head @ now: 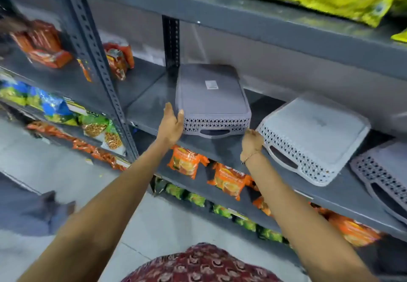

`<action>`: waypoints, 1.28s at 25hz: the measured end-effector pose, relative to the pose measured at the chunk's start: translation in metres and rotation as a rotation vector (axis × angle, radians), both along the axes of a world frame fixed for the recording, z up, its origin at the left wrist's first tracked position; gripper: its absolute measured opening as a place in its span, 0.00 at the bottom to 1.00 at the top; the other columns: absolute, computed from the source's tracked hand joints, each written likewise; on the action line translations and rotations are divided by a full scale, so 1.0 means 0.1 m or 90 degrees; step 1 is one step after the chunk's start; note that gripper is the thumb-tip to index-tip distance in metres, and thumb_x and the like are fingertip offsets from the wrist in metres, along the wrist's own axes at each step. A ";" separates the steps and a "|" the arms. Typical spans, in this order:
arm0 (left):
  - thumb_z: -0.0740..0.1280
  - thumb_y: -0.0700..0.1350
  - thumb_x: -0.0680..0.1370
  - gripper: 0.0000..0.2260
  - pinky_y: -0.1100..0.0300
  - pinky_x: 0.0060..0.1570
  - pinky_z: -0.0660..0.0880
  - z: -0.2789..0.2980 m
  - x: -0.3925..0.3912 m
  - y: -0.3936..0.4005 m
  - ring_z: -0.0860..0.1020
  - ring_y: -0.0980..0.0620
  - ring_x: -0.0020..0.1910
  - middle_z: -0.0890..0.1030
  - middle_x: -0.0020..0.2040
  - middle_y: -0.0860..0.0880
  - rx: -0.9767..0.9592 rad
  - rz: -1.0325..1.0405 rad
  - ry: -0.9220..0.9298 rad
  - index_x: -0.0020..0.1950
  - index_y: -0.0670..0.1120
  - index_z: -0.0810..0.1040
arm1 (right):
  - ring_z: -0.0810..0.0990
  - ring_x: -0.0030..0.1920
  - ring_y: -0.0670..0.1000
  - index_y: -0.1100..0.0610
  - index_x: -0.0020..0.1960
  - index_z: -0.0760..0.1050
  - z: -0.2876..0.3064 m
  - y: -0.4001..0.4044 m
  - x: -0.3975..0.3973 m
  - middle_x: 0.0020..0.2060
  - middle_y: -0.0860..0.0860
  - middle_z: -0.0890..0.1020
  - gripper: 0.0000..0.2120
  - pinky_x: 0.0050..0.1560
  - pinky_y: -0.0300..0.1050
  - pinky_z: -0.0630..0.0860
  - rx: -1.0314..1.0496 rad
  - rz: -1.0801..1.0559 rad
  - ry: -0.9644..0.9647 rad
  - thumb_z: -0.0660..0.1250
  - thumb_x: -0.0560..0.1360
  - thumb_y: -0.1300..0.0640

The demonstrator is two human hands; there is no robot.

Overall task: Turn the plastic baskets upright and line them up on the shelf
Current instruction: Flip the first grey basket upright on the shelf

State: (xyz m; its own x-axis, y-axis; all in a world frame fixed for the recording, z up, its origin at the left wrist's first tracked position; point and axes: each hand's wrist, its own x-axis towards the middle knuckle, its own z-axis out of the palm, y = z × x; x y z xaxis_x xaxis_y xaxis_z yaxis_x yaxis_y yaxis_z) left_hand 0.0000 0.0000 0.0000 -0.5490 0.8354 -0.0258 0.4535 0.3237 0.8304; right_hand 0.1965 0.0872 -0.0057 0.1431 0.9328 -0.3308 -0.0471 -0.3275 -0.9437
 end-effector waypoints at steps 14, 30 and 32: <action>0.52 0.60 0.79 0.30 0.43 0.72 0.62 -0.24 -0.04 0.12 0.60 0.42 0.75 0.58 0.78 0.43 0.081 -0.043 -0.059 0.77 0.47 0.52 | 0.70 0.67 0.46 0.62 0.72 0.55 -0.06 0.25 -0.11 0.72 0.57 0.64 0.20 0.38 0.30 0.77 -0.107 0.183 -0.068 0.50 0.82 0.58; 0.61 0.43 0.75 0.28 0.49 0.61 0.70 0.08 0.15 -0.35 0.65 0.44 0.66 0.68 0.66 0.44 0.251 0.112 0.077 0.74 0.47 0.56 | 0.84 0.41 0.44 0.59 0.47 0.82 0.67 -0.13 -0.33 0.39 0.45 0.86 0.09 0.49 0.37 0.82 0.255 0.376 0.120 0.65 0.75 0.69; 0.59 0.46 0.76 0.25 0.52 0.59 0.72 0.11 0.18 -0.43 0.70 0.47 0.63 0.71 0.65 0.46 0.262 0.107 0.007 0.73 0.49 0.58 | 0.83 0.49 0.48 0.62 0.55 0.80 0.45 0.02 -0.28 0.48 0.50 0.85 0.14 0.59 0.40 0.78 0.352 0.428 -0.261 0.65 0.73 0.73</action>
